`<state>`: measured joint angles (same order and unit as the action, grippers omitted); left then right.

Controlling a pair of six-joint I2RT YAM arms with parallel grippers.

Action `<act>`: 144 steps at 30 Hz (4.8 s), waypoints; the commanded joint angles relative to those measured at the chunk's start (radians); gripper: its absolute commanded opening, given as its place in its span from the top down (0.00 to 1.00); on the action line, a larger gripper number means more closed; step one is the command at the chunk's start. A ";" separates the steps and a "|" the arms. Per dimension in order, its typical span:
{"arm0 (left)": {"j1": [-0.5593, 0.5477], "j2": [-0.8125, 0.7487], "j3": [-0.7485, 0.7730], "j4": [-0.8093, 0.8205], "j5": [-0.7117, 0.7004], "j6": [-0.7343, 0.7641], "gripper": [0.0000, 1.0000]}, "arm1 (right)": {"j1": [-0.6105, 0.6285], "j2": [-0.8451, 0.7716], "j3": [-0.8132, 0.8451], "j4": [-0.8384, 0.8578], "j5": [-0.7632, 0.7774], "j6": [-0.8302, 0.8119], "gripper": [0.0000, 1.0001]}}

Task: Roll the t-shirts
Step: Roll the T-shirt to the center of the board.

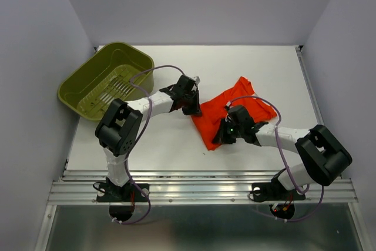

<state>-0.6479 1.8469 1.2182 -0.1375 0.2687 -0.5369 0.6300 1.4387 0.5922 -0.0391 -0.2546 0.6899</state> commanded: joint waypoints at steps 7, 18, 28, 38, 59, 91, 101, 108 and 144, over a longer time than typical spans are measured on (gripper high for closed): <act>-0.001 0.057 0.060 0.018 0.010 0.023 1.00 | 0.008 0.091 -0.049 0.085 -0.032 -0.006 0.99; -0.002 0.136 0.096 0.041 0.046 0.025 1.00 | 0.008 0.083 -0.046 -0.002 0.032 -0.053 0.99; 0.004 0.149 0.092 0.035 0.044 0.037 1.00 | 0.008 -0.032 -0.026 -0.093 0.077 -0.058 0.99; 0.010 0.022 0.129 -0.031 0.010 0.064 1.00 | -0.128 -0.143 0.084 -0.114 0.104 -0.018 0.91; -0.134 0.026 0.159 -0.047 0.049 0.077 1.00 | -0.529 0.015 0.150 -0.139 0.279 -0.015 0.91; -0.239 0.184 0.178 -0.157 0.176 0.235 1.00 | -0.622 0.292 0.271 -0.053 0.330 -0.049 0.92; -0.239 0.164 0.220 -0.181 0.133 0.233 1.00 | -0.622 0.269 0.264 -0.053 0.298 -0.056 0.93; -0.237 0.153 0.417 -0.234 0.132 0.229 1.00 | -0.622 0.126 0.346 -0.128 0.213 -0.099 0.90; 0.168 -0.321 0.109 -0.208 -0.054 0.045 1.00 | 0.382 -0.003 0.359 -0.470 0.721 -0.346 0.53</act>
<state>-0.4816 1.5768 1.3506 -0.3862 0.2195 -0.4740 0.9661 1.3937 0.9524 -0.4896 0.3721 0.3504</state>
